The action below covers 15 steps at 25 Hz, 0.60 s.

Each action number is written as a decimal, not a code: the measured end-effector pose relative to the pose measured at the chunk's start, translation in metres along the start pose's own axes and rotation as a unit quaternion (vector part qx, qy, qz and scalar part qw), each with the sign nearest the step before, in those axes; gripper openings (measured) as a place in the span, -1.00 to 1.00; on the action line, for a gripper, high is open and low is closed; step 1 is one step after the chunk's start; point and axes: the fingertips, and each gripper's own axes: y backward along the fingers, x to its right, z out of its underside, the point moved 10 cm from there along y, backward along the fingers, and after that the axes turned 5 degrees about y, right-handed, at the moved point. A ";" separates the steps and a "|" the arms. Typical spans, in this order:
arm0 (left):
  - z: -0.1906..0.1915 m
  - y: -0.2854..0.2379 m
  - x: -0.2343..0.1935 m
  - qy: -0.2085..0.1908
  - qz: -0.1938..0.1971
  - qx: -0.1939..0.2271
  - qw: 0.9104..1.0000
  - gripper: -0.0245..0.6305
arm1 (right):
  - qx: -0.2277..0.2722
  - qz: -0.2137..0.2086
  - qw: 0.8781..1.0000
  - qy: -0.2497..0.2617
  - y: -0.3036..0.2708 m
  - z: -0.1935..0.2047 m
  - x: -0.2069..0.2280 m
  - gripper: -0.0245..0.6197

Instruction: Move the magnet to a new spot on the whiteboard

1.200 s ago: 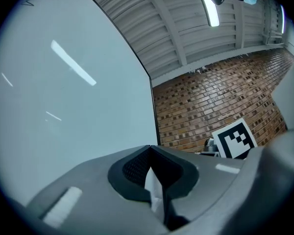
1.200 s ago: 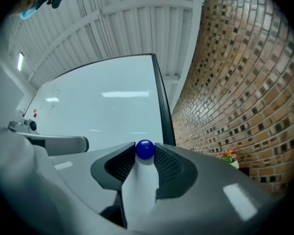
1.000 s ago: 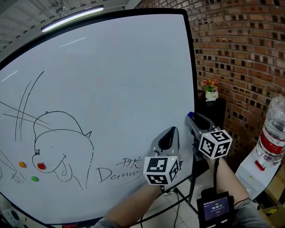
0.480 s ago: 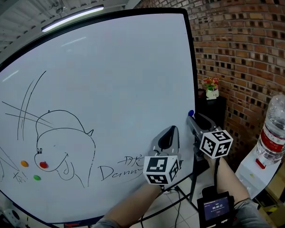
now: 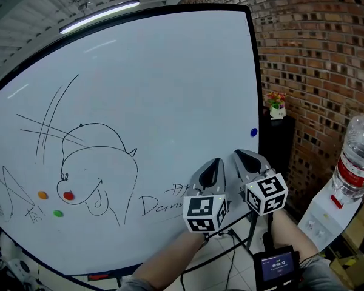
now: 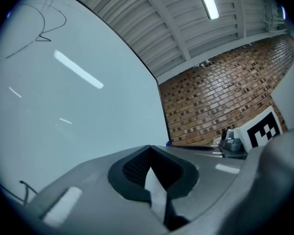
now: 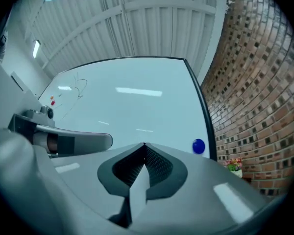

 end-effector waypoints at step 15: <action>-0.049 0.156 -0.091 -0.020 -0.104 0.004 0.994 -0.93 | 0.024 -0.094 0.995 0.011 -0.030 -0.048 -0.170 -0.90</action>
